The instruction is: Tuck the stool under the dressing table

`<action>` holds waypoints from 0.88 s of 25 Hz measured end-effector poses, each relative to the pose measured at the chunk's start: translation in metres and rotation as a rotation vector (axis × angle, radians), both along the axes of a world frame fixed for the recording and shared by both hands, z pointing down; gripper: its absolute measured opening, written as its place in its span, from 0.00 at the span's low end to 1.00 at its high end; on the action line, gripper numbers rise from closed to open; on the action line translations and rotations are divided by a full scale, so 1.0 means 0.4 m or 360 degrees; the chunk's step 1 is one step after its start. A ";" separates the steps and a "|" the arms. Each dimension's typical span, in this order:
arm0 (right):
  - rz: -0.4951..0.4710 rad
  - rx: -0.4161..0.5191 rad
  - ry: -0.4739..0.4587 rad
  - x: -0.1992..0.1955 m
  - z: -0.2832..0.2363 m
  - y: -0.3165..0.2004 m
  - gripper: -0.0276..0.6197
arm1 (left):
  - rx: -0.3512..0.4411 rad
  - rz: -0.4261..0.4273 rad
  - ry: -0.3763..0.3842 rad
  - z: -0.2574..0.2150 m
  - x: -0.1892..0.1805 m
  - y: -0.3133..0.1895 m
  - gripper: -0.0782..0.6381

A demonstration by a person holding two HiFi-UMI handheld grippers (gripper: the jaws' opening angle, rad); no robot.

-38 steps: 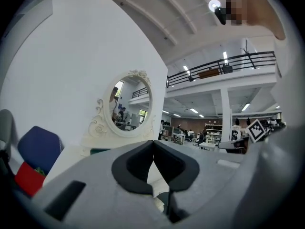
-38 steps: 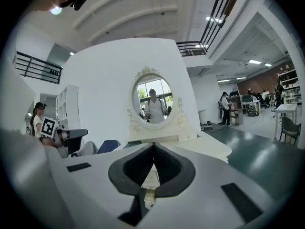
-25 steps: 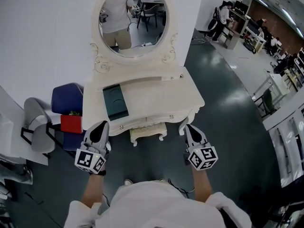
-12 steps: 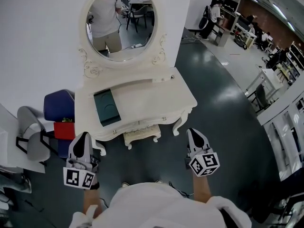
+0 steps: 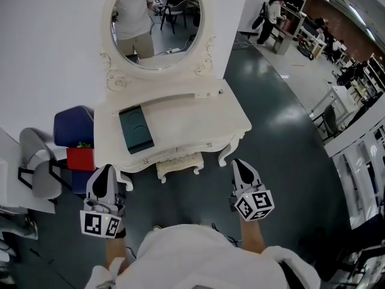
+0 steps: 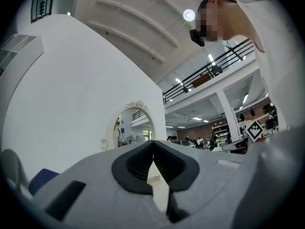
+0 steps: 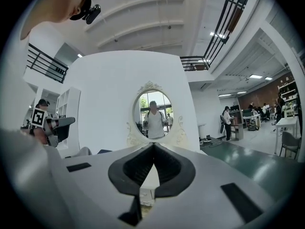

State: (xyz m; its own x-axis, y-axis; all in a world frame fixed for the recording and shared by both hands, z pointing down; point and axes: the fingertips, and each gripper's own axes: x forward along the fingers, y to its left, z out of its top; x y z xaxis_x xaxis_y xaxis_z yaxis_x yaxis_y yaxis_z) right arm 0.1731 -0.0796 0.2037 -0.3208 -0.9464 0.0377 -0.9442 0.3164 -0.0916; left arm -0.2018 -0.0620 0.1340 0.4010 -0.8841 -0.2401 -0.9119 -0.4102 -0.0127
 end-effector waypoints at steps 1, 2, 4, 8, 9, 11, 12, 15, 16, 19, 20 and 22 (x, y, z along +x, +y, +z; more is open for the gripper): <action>-0.0011 0.0003 0.0001 -0.011 -0.002 -0.005 0.05 | 0.0005 0.0001 0.0002 -0.003 -0.003 -0.003 0.13; -0.0021 0.0004 0.0004 -0.022 -0.004 -0.009 0.05 | 0.0007 0.0001 0.0005 -0.005 -0.006 -0.005 0.13; -0.0041 0.0008 0.0014 -0.041 -0.009 -0.017 0.05 | 0.0006 0.0003 0.0013 -0.007 -0.011 -0.009 0.13; -0.0064 0.0006 0.0037 -0.061 -0.016 -0.033 0.05 | 0.0008 0.0015 0.0021 -0.014 -0.014 -0.019 0.13; -0.0067 0.0005 0.0040 -0.064 -0.016 -0.035 0.05 | 0.0010 0.0018 0.0021 -0.014 -0.014 -0.020 0.13; -0.0075 0.0004 0.0048 -0.069 -0.018 -0.039 0.05 | 0.0009 0.0023 0.0023 -0.013 -0.014 -0.021 0.13; -0.0080 0.0003 0.0052 -0.072 -0.020 -0.040 0.05 | 0.0005 0.0024 0.0025 -0.011 -0.013 -0.021 0.13; -0.0096 -0.0001 0.0067 -0.079 -0.024 -0.045 0.05 | -0.0003 0.0022 0.0043 -0.004 -0.014 -0.025 0.13; -0.0102 0.0000 0.0077 -0.083 -0.027 -0.048 0.05 | -0.0002 0.0021 0.0053 -0.003 -0.017 -0.028 0.13; -0.0114 0.0006 0.0108 -0.090 -0.036 -0.055 0.05 | 0.0006 0.0023 0.0073 -0.004 -0.022 -0.036 0.13; -0.0114 0.0006 0.0109 -0.090 -0.038 -0.057 0.05 | 0.0009 0.0026 0.0076 -0.005 -0.021 -0.036 0.13; -0.0113 0.0009 0.0100 -0.090 -0.042 -0.058 0.05 | 0.0010 0.0032 0.0081 -0.006 -0.020 -0.033 0.13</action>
State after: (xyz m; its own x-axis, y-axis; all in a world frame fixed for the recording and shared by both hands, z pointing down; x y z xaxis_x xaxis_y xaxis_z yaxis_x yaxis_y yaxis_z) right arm 0.1370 -0.1029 0.1871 -0.3845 -0.9215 0.0543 -0.9231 0.3834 -0.0308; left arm -0.2097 -0.0753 0.1316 0.4055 -0.8744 -0.2663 -0.9031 -0.4283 0.0310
